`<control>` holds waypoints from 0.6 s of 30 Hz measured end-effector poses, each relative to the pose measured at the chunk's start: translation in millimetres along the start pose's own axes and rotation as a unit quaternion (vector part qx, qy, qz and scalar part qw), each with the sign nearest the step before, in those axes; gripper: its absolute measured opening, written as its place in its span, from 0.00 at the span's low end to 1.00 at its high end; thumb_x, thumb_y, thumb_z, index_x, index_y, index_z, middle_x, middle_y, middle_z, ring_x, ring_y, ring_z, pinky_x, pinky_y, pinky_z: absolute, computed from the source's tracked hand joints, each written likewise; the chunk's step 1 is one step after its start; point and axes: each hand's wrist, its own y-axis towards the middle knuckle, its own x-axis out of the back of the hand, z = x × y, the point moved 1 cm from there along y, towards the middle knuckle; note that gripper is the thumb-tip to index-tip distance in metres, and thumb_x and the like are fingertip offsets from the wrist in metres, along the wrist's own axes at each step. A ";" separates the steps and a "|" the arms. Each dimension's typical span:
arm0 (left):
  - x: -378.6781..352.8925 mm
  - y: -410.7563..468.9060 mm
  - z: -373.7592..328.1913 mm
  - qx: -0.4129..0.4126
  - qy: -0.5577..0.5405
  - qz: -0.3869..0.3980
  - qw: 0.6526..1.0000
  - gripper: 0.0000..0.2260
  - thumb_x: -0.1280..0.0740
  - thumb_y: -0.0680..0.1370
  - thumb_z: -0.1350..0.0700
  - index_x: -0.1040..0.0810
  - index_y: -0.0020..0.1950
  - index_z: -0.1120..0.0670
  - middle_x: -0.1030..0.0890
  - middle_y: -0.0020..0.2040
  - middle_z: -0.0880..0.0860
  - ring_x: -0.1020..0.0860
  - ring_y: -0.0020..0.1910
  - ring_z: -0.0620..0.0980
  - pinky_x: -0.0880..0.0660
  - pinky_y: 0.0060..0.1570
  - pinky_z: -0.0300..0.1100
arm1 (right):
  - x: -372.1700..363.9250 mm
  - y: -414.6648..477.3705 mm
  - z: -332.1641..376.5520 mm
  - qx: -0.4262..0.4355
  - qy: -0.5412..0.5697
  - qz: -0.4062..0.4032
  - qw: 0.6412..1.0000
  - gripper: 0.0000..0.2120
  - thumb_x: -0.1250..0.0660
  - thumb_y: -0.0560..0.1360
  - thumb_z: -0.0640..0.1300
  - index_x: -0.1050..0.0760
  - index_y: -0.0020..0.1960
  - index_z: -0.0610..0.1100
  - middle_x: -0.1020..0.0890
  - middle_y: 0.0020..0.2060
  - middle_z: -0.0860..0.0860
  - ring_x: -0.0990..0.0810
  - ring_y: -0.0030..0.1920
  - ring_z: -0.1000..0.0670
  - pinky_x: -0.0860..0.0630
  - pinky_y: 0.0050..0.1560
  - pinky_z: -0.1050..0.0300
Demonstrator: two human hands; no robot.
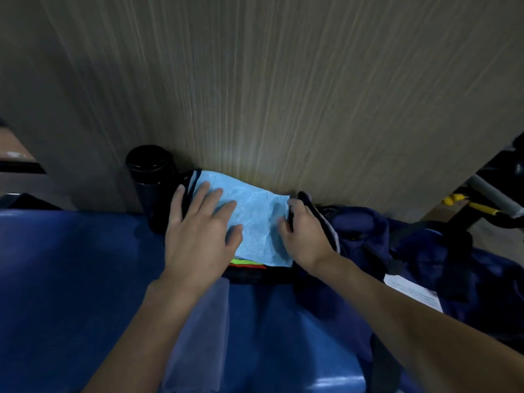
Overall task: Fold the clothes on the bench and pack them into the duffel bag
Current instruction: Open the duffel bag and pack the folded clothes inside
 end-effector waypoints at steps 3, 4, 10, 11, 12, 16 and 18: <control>-5.6 1.6 9.8 0.011 0.008 0.016 1.000 0.23 0.40 0.76 0.41 0.21 0.65 0.50 0.25 0.71 0.54 0.37 0.77 0.55 0.51 0.74 0.62 | -9.5 12.4 11.0 -0.004 0.019 -0.011 1.000 0.18 0.38 0.80 0.44 0.34 0.66 0.38 0.24 0.58 0.39 0.26 0.59 0.40 0.31 0.60 0.46; -8.8 1.1 11.9 0.014 0.007 0.022 1.000 0.24 0.40 0.76 0.40 0.21 0.66 0.50 0.27 0.72 0.55 0.38 0.78 0.55 0.52 0.74 0.63 | -11.8 15.4 13.6 -0.008 0.024 -0.016 1.000 0.18 0.38 0.80 0.45 0.35 0.66 0.38 0.24 0.57 0.38 0.26 0.58 0.40 0.30 0.59 0.45; -20.9 -0.4 12.7 0.029 -0.021 0.026 0.999 0.26 0.42 0.75 0.38 0.23 0.68 0.49 0.32 0.76 0.54 0.44 0.79 0.53 0.47 0.73 0.63 | -14.5 32.8 21.2 -0.065 0.053 0.013 0.996 0.18 0.38 0.79 0.44 0.38 0.65 0.40 0.25 0.56 0.37 0.25 0.56 0.39 0.28 0.58 0.44; -21.5 -0.9 13.1 0.030 -0.024 0.026 0.999 0.26 0.42 0.76 0.38 0.23 0.68 0.49 0.32 0.76 0.54 0.44 0.79 0.53 0.47 0.73 0.63 | -13.8 35.6 22.2 -0.070 0.059 0.019 0.996 0.18 0.37 0.79 0.43 0.38 0.65 0.40 0.25 0.57 0.38 0.25 0.57 0.39 0.28 0.59 0.43; -22.2 -1.2 13.3 0.030 -0.027 0.026 0.999 0.26 0.42 0.76 0.38 0.23 0.69 0.49 0.32 0.76 0.53 0.45 0.79 0.53 0.47 0.73 0.63 | -13.7 38.4 22.6 -0.074 0.066 0.020 0.995 0.20 0.37 0.78 0.42 0.38 0.67 0.41 0.26 0.58 0.38 0.26 0.59 0.39 0.29 0.61 0.43; -22.4 -1.7 14.7 0.035 -0.039 0.024 0.998 0.26 0.43 0.76 0.38 0.24 0.69 0.48 0.34 0.77 0.53 0.46 0.80 0.52 0.47 0.73 0.64 | -11.6 45.7 22.6 -0.100 0.064 0.011 0.993 0.24 0.35 0.76 0.40 0.37 0.70 0.40 0.30 0.62 0.40 0.31 0.63 0.41 0.38 0.64 0.56; -22.8 -2.1 15.1 0.037 -0.044 0.025 0.998 0.26 0.43 0.76 0.38 0.24 0.69 0.48 0.34 0.77 0.53 0.46 0.80 0.52 0.48 0.73 0.65 | -10.0 48.0 21.0 -0.107 0.039 0.020 0.993 0.26 0.34 0.76 0.41 0.38 0.72 0.41 0.32 0.64 0.40 0.33 0.64 0.41 0.44 0.58 0.63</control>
